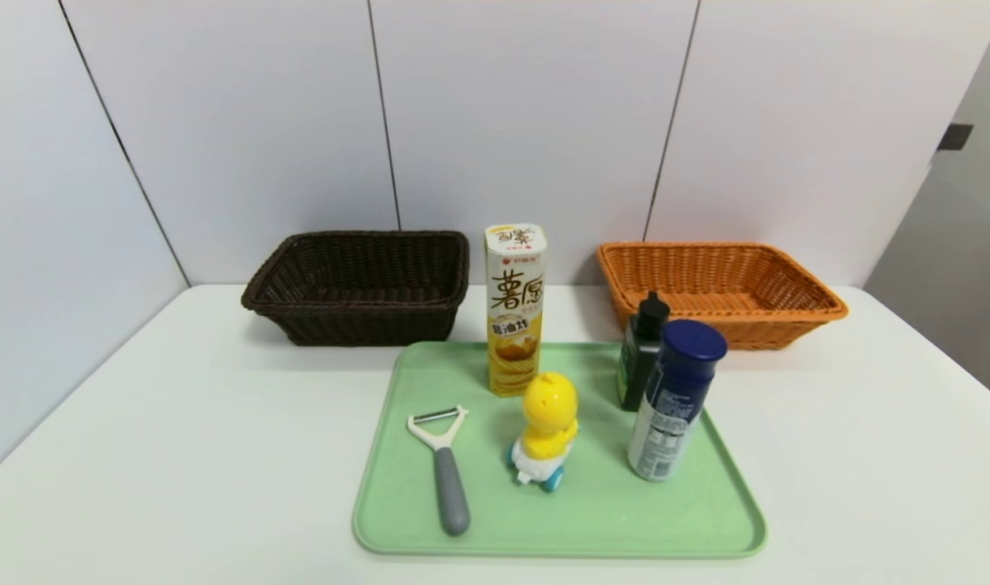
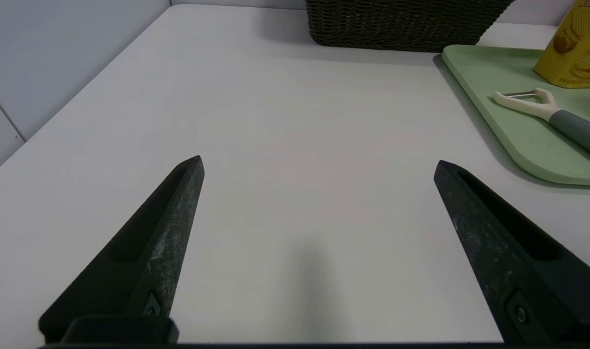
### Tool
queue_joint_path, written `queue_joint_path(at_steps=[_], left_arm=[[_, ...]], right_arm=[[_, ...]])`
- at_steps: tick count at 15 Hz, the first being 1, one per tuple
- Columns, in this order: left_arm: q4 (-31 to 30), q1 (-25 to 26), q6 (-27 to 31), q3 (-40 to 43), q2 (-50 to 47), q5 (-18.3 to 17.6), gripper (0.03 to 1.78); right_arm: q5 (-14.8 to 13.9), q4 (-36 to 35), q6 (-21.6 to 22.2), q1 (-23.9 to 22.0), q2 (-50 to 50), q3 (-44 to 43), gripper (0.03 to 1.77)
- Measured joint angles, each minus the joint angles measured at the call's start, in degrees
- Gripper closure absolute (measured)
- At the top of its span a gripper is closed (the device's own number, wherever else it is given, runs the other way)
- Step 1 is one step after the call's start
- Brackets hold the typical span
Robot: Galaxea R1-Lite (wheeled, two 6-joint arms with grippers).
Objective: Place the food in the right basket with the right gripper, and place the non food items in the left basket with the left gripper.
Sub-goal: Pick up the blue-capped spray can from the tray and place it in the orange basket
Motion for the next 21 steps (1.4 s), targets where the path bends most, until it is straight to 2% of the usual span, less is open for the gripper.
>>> queue_joint_path(at_steps=[3, 5, 6, 9, 13, 15, 17, 19, 21], left_arm=[[0.3, 0.0, 0.5, -0.5, 0.0, 0.2, 0.12], [2.7, 0.0, 0.7, -5.1, 0.3, 0.2, 0.12], [5.0, 0.0, 0.8, -8.8, 1.0, 0.1, 0.12], [12.4, 0.0, 1.0, -20.2, 6.9, -0.8, 0.12], [14.0, 0.0, 0.8, -32.4, 18.9, -2.1, 0.12], [13.3, 0.0, 0.5, -38.1, 25.5, -2.0, 0.12], [10.5, 0.0, -0.1, -42.8, 31.8, -1.6, 0.12], [8.4, -0.1, -0.5, -44.4, 36.5, -1.6, 0.12], [7.4, -0.1, -0.9, -43.9, 40.3, -1.5, 0.12]], right_arm=[[-0.1, 0.0, 0.3, 0.0, 0.0, 0.0, 0.09], [0.2, 0.9, 1.8, 0.0, 0.1, -3.5, 0.09], [1.3, 2.1, 2.5, 0.0, 0.4, -6.4, 0.09], [7.3, 8.5, 3.5, 0.0, 5.4, -18.1, 0.09], [13.1, 10.2, 3.7, -0.1, 19.5, -32.7, 0.09], [14.1, 7.5, 3.7, -0.2, 27.1, -38.5, 0.09], [14.2, 1.5, 3.7, -0.2, 34.7, -42.9, 0.09], [14.3, -4.0, 2.9, -0.1, 40.7, -45.5, 0.09], [14.2, -5.2, 2.1, 0.8, 44.9, -46.3, 0.09]])
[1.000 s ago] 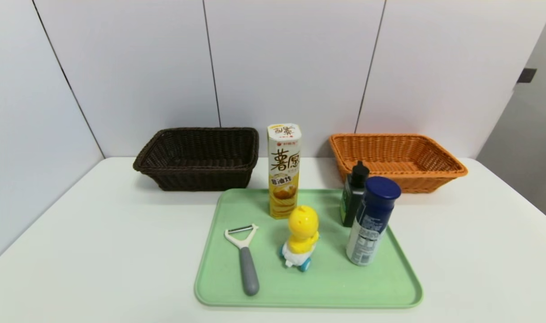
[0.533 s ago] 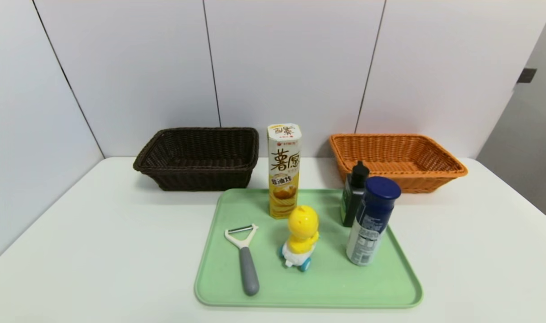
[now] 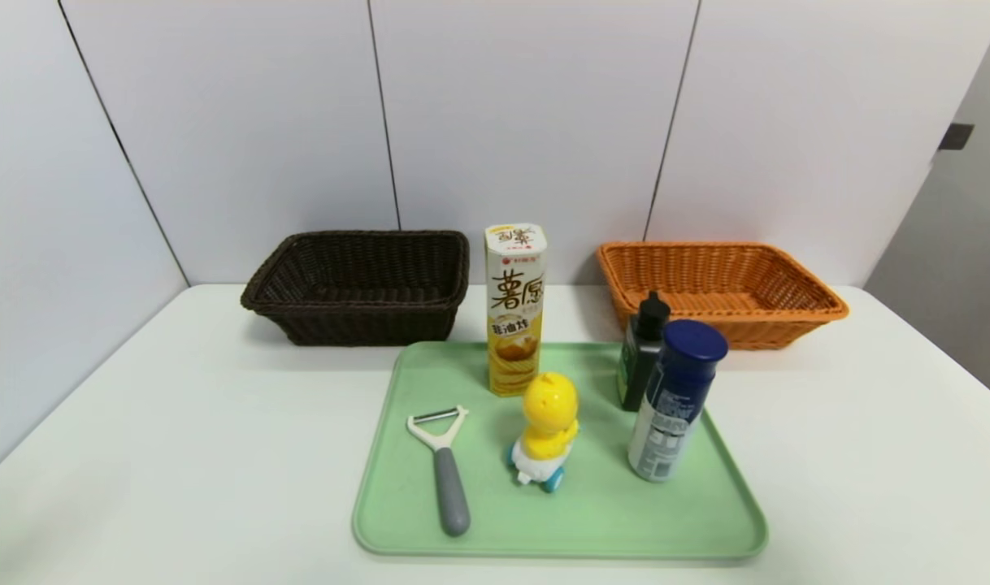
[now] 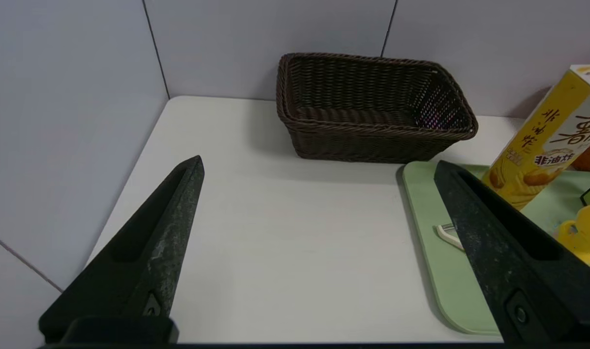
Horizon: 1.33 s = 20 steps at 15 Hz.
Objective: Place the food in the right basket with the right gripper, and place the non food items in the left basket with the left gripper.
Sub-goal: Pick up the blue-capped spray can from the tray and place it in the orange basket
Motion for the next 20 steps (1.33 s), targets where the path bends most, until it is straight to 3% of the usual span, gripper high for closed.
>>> queue_joint_path(at_steps=[3, 7, 10, 12, 16, 20], left_arm=[[-4.4, 0.0, -0.2, 0.1, 5.4, 0.1, 0.12], [-8.8, -2.8, -0.1, 3.2, 11.7, 1.7, 0.12], [-9.2, -10.7, -0.7, 7.4, 13.3, 7.2, 0.12], [-9.3, -14.5, -2.7, 9.1, 14.7, 8.9, 0.12], [-11.4, -19.8, -7.8, 10.3, 18.6, 10.3, 0.12], [-23.6, -25.7, -7.9, 14.4, 23.7, 14.3, 0.12]], right_arm=[[-2.5, -2.6, -1.5, 2.0, 6.1, -2.6, 0.09], [-14.1, -4.2, -1.5, 11.7, 12.3, -3.0, 0.09], [-22.7, -4.6, -1.5, 20.8, 13.8, 3.4, 0.09], [-27.1, -4.6, -1.4, 25.0, 13.8, 8.5, 0.09], [-27.7, -6.0, -0.7, 29.6, 13.1, 18.1, 0.09], [-25.8, -9.7, 1.6, 34.5, 12.5, 24.4, 0.09]])
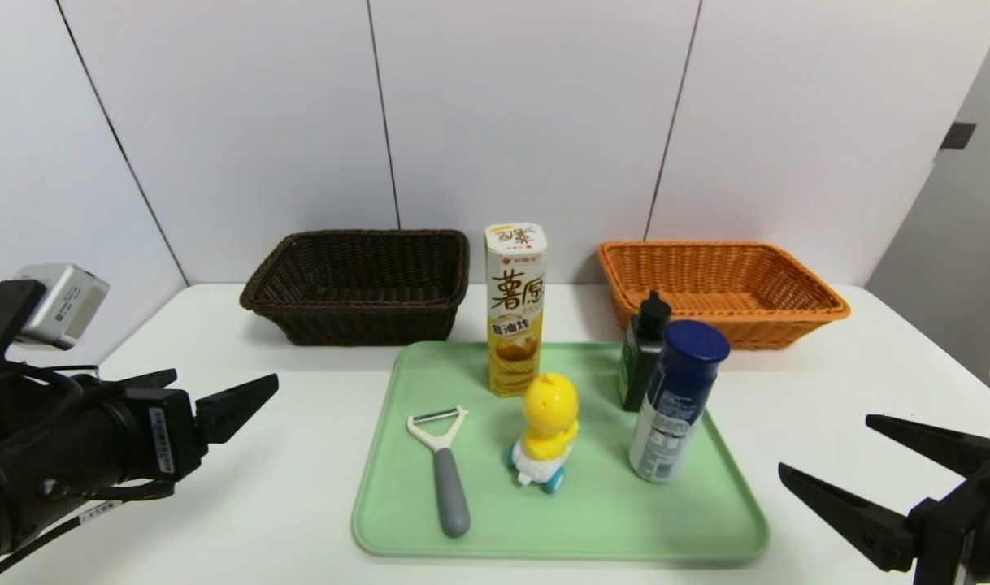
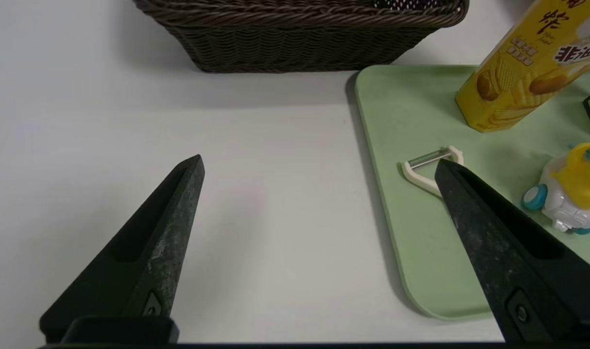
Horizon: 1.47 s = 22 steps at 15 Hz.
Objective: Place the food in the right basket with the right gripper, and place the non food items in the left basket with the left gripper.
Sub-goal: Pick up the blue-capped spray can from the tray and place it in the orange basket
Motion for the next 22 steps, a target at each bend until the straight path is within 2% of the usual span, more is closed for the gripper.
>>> queue_joint_path(at_steps=[2, 5, 8, 10, 15, 22], left_arm=[[-4.1, -2.7, -0.2, 1.2, 2.3, 1.1, 0.12], [-4.4, -4.4, -0.5, 1.5, 4.1, 1.2, 0.12], [-4.6, -4.7, -0.6, 1.5, 5.1, 1.2, 0.12], [-4.6, -4.8, -0.6, 1.4, 5.5, 1.1, 0.12], [-4.6, -4.8, -1.6, 1.2, 6.4, 1.2, 0.12], [-4.5, -4.9, -1.7, 1.3, 6.9, 1.1, 0.12]], right_arm=[[1.1, -0.2, 1.4, 1.9, -0.1, 1.3, 0.09], [2.8, -4.9, 2.9, 2.6, 2.4, 1.9, 0.09], [3.0, -12.0, 5.4, 3.8, 6.8, 3.1, 0.09], [2.1, -14.7, 6.0, 4.1, 9.6, 3.5, 0.09], [-2.8, -20.7, 8.2, 4.3, 17.0, 3.9, 0.09], [-5.2, -22.4, 8.4, 6.2, 23.0, 2.4, 0.09]])
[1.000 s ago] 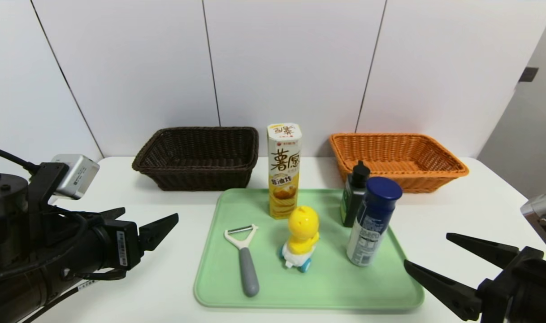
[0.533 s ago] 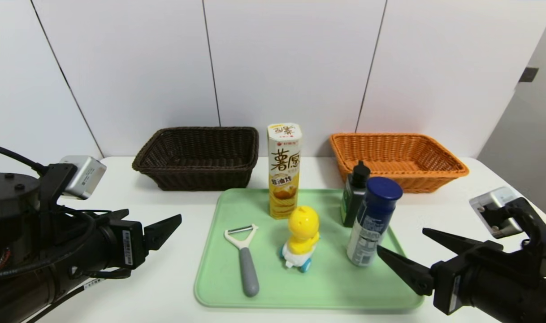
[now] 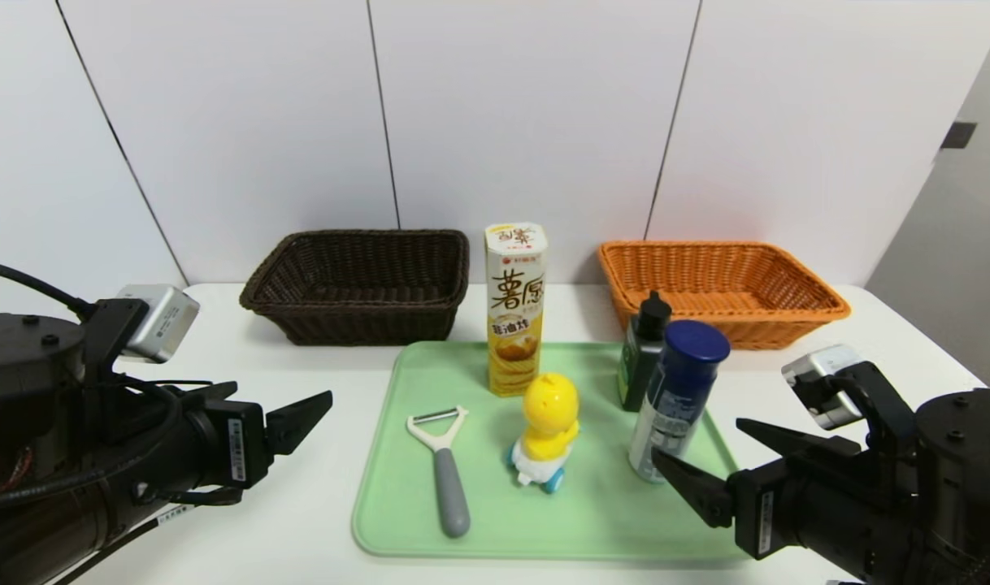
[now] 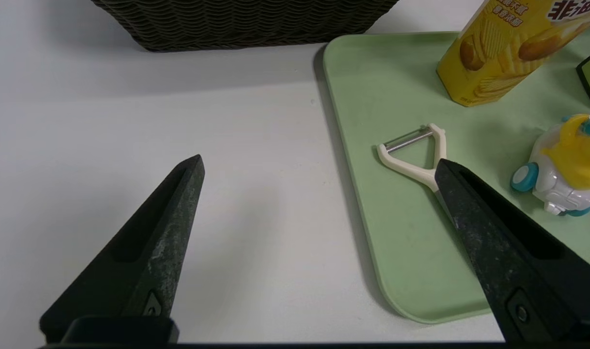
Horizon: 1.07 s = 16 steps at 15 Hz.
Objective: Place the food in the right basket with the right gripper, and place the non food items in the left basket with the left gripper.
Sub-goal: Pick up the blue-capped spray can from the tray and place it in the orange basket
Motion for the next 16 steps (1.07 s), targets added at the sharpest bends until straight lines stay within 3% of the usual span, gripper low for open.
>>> queue_joint_path(at_steps=[4, 10, 16], left_arm=[[0.0, 0.0, -0.3, 0.1, 0.0, 0.0, 0.12], [0.0, -0.4, -0.3, 0.0, 0.2, 0.0, 0.12], [0.0, -0.9, -0.3, -0.2, 0.8, 0.0, 0.12]], right_arm=[[-2.4, -6.3, 0.0, 0.2, 4.0, -0.5, 0.09], [-3.9, -9.1, 0.6, 0.3, 6.8, -0.1, 0.09], [-6.3, -19.4, 1.0, 0.3, 11.7, 1.0, 0.09]])
